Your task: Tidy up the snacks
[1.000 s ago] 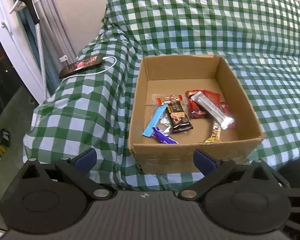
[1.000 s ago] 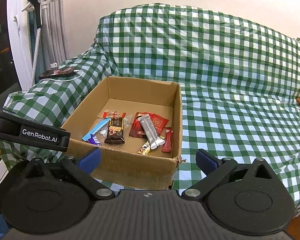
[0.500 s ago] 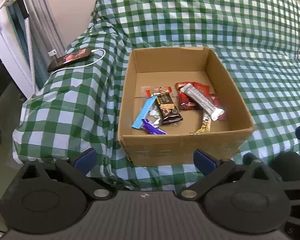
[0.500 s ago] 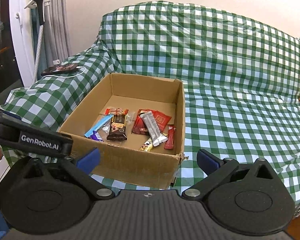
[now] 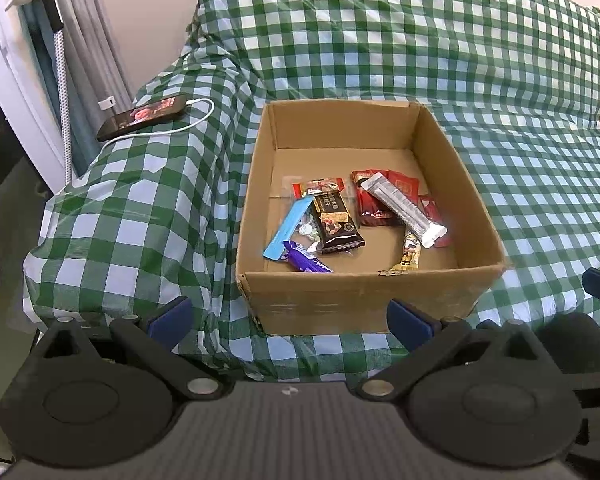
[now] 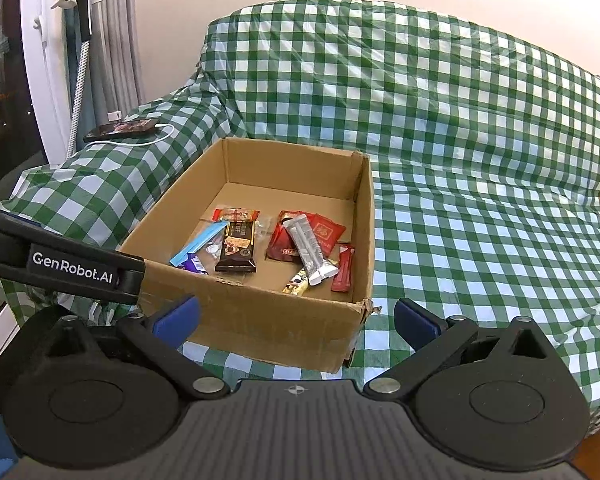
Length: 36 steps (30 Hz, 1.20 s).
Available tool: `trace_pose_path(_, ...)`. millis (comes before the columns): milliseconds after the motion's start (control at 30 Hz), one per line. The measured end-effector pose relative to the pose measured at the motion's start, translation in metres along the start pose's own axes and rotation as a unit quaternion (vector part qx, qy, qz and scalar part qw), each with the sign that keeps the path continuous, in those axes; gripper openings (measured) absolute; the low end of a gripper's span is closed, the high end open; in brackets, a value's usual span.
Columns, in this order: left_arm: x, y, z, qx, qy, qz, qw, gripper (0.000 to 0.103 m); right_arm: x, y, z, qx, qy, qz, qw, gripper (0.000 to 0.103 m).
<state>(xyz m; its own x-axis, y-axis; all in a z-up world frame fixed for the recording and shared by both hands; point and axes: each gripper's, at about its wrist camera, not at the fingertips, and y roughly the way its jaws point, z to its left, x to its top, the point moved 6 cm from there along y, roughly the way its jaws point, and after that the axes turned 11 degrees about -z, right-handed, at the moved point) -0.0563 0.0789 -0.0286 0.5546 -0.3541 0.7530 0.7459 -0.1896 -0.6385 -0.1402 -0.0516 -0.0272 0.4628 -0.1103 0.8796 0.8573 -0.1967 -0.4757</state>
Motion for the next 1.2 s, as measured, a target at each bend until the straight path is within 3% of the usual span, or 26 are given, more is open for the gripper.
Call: trace_pose_path(1200,-0.0011,-0.0025,-0.0003,0.005,-0.003,0.001,1.0000,0.103,-0.0019,0.0031,0.0018,-0.002,0.001,-0.001,1.000,0.103)
